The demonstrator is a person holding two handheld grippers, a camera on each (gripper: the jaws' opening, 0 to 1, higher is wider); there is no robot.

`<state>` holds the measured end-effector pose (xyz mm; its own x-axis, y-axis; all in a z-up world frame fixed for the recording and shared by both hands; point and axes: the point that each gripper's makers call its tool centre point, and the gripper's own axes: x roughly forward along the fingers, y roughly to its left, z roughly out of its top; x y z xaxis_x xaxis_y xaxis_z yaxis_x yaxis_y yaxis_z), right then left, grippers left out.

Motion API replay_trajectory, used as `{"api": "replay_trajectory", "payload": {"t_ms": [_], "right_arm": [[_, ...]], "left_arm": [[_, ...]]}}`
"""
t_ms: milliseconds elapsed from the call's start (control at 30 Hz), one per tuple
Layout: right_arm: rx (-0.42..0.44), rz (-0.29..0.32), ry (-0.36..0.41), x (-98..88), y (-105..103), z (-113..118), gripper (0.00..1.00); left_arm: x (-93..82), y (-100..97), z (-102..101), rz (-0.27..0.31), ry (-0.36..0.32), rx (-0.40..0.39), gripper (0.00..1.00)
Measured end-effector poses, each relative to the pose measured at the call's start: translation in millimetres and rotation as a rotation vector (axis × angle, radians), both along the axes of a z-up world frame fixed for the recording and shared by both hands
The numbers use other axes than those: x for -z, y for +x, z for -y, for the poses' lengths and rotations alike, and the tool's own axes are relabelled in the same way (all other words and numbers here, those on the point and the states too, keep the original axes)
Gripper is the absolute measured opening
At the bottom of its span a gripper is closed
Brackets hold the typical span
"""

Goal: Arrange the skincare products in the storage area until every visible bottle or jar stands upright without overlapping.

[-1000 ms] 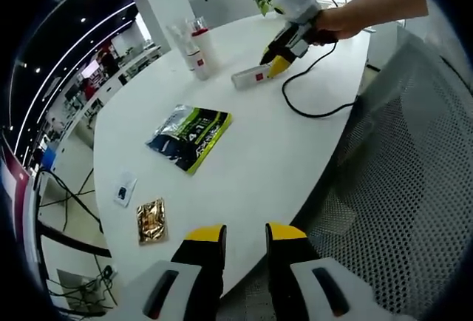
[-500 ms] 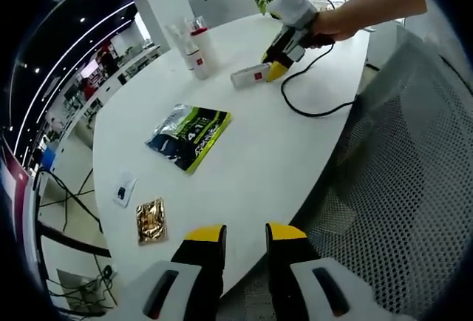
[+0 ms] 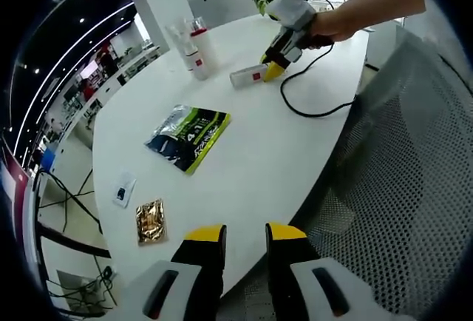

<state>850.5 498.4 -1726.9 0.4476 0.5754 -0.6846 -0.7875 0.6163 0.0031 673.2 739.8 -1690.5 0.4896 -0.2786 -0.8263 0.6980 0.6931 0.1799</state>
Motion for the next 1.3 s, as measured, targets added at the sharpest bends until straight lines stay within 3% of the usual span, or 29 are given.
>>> {"api": "replay_trajectory", "payload": {"t_ms": [133,400,700,933,1300], "right_arm": [[0.003,0.002,-0.015,-1.0,-1.0,1.7,0.18],[-0.058,0.048,0.017,-24.9,-15.8,-15.3,0.18],[-0.150,0.129,0.074,-73.3,-35.2,-54.2,0.18],[-0.188,0.137,0.139,-98.3,-50.5,-75.8,0.18],[-0.341,0.110,0.138,-97.9,-98.0,-105.0,0.18]], "left_arm": [[-1.0,0.4,0.4,0.005,-0.004,-0.001,0.22],[-3.8,2.6,1.8,0.020,-0.021,-0.008,0.23],[-12.3,7.5,5.1,0.080,-0.038,0.006,0.26],[-15.2,8.9,6.3,0.101,-0.035,0.015,0.28],[-20.9,13.7,9.2,0.165,-0.030,0.047,0.36]]}}
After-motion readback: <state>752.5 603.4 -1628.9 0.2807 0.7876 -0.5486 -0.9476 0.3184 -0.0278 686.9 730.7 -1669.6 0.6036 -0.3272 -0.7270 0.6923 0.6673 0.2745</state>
